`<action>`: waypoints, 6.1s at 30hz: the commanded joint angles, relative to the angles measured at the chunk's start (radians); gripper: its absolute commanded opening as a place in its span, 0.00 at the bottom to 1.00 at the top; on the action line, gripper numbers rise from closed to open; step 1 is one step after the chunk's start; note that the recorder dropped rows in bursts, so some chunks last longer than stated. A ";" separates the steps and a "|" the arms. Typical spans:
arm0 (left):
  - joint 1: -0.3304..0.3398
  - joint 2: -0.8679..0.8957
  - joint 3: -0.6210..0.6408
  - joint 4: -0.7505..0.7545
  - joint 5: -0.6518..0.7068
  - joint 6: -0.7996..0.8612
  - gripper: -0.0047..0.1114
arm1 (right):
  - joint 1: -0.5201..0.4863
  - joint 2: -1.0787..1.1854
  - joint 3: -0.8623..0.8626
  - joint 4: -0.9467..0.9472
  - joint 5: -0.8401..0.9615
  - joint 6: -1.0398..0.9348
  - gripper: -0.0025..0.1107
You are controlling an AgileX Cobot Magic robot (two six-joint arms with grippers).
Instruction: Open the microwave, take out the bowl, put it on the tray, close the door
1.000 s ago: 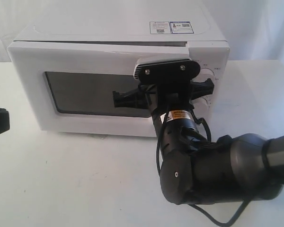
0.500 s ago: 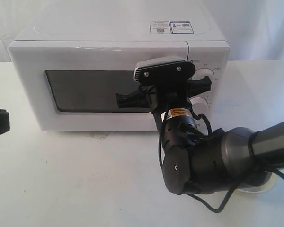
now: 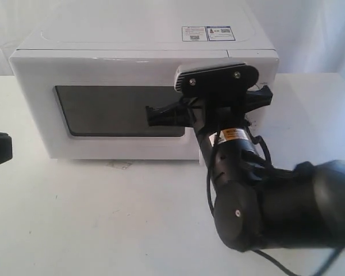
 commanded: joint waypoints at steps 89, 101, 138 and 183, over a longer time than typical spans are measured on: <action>0.366 -0.514 0.558 0.579 -0.586 -0.636 0.04 | 0.209 -0.591 0.447 0.502 0.058 -0.079 0.02; 0.366 -0.514 0.596 0.866 -0.517 -0.737 0.04 | 0.209 -0.591 0.447 0.502 0.058 -0.065 0.02; 0.364 -0.514 0.596 0.880 -0.247 -0.725 0.04 | 0.131 -0.828 0.465 0.526 0.447 -0.165 0.02; 0.364 -0.514 0.596 0.880 -0.259 -0.725 0.04 | -0.624 -1.698 0.699 0.225 1.127 -0.094 0.02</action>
